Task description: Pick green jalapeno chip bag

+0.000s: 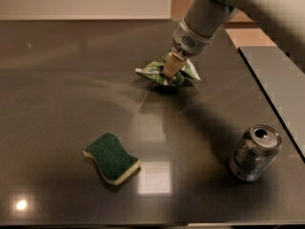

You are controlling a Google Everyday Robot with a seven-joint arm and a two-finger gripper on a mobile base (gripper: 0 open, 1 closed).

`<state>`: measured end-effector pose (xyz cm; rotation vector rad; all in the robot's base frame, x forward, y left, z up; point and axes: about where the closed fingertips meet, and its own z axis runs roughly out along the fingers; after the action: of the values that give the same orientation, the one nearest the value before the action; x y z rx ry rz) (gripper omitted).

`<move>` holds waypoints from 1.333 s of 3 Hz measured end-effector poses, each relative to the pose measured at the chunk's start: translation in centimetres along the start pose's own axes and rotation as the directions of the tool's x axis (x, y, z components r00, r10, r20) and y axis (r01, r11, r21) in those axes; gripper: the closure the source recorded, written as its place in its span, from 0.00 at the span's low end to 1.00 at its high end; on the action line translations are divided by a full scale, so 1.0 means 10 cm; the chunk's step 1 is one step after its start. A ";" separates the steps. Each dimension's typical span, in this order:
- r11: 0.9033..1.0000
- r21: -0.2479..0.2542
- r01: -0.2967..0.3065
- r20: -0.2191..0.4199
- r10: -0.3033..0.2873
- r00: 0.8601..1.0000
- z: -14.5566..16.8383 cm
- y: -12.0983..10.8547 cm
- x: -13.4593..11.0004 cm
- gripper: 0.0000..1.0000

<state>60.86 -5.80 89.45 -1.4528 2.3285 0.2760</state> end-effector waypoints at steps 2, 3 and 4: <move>0.992 -0.030 0.122 0.081 -0.120 0.989 -0.59 0.09 -0.31 1.00; 0.984 -0.043 0.172 0.111 -0.166 0.980 -0.80 0.10 -0.41 1.00; 0.975 -0.046 0.215 0.152 -0.206 0.967 -0.97 0.09 -0.53 1.00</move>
Offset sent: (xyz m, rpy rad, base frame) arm -0.0162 0.0083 0.1104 0.0914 -0.0865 0.2094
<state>60.08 -4.50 100.42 -1.6369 2.0467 0.3840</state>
